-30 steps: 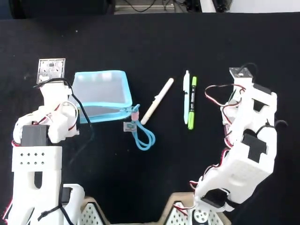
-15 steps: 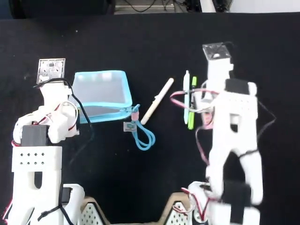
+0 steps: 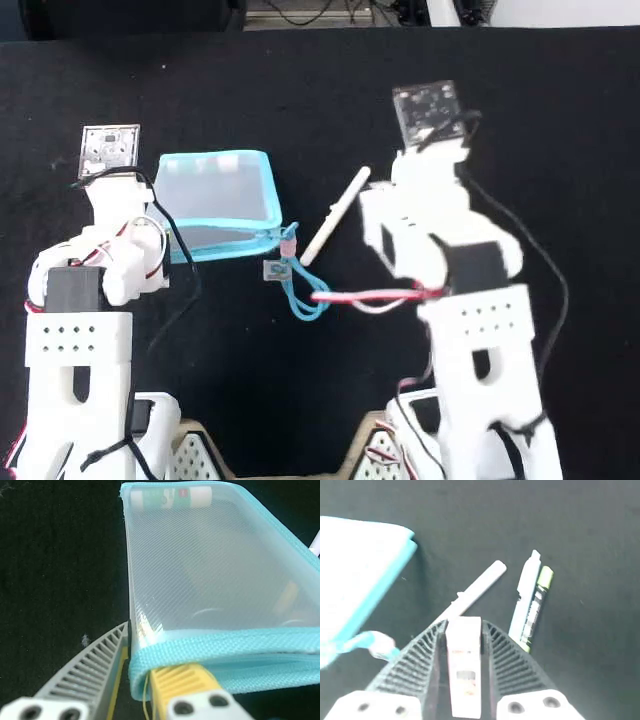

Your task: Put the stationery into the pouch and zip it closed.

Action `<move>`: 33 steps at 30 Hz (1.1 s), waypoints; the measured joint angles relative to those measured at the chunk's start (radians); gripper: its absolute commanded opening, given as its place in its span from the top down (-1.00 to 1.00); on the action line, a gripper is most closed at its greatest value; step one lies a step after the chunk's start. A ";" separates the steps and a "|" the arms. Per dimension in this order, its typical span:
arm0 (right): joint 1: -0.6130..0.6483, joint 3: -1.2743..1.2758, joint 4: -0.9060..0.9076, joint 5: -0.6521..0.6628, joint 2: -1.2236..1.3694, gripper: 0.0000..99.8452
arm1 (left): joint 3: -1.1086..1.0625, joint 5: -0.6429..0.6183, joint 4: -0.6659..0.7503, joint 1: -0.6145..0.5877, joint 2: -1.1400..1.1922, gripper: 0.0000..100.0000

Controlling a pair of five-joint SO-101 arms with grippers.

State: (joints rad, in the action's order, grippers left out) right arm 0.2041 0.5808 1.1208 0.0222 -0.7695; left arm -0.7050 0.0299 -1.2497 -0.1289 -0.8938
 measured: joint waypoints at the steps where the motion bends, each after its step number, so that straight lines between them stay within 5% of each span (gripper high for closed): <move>1: 0.021 0.025 -0.026 -0.003 -0.018 0.98 | 0.000 0.000 0.000 0.000 0.000 0.94; 22: 0.318 0.486 -0.384 -0.012 -0.400 0.98 | 0.000 0.000 0.000 0.000 0.000 0.94; 33: 0.334 0.690 -0.560 -0.014 -0.549 0.98 | 0.000 0.000 0.000 0.000 0.000 0.94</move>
State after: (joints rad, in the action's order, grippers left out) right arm 0.5386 1.2712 0.5608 0.0084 -1.3188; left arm -0.7050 0.0299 -1.2497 -0.1289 -0.8938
